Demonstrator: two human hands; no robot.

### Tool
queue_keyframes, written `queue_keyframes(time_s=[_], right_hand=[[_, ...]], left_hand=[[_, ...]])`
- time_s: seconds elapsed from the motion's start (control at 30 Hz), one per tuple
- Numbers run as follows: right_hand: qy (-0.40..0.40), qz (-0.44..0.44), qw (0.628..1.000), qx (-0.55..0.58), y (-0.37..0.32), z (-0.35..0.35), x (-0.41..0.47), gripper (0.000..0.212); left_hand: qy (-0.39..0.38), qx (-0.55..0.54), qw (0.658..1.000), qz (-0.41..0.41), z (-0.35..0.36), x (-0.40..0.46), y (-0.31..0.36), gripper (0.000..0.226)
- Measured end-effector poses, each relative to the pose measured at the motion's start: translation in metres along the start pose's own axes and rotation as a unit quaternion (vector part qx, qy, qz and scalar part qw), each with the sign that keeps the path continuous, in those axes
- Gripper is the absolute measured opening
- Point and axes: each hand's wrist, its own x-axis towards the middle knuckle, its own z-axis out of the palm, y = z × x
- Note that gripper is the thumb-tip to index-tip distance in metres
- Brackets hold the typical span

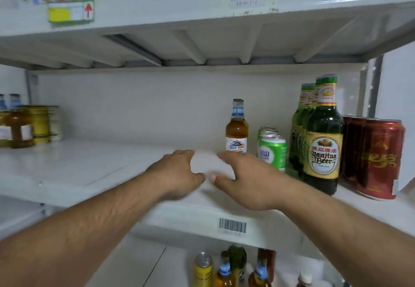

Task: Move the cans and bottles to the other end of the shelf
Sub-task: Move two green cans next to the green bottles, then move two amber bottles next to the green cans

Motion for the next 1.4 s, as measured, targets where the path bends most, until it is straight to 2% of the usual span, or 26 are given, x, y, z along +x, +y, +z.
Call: queue_keyframes(time_s=[0.13,0.3,0.53,0.73,1.03,1.4], right_hand=[[-0.042,-0.060,0.997,0.023,-0.049,0.029,0.038,0.075],[-0.078,-0.134,0.987,0.047,-0.133,0.055,0.067,0.073],[-0.093,-0.181,0.978,0.048,-0.240,0.072,0.095,0.075],[-0.096,-0.170,0.980,0.037,-0.319,0.089,0.126,0.073],[-0.095,-0.144,0.984,0.035,-0.421,0.127,0.177,0.073],[-0.087,-0.137,0.987,0.010,-0.477,0.176,0.269,0.075]], left_hand=[[0.010,0.031,0.996,-0.087,-0.021,-0.038,-0.063,0.088],[0.043,0.053,0.980,-0.189,-0.057,-0.091,-0.133,0.083],[0.105,0.026,0.958,-0.264,-0.108,-0.144,-0.221,0.080],[0.121,0.010,0.953,-0.278,-0.143,-0.165,-0.300,0.080],[0.127,-0.005,0.958,-0.259,-0.171,-0.172,-0.408,0.081],[0.132,-0.032,0.960,-0.245,-0.186,-0.110,-0.509,0.082]])
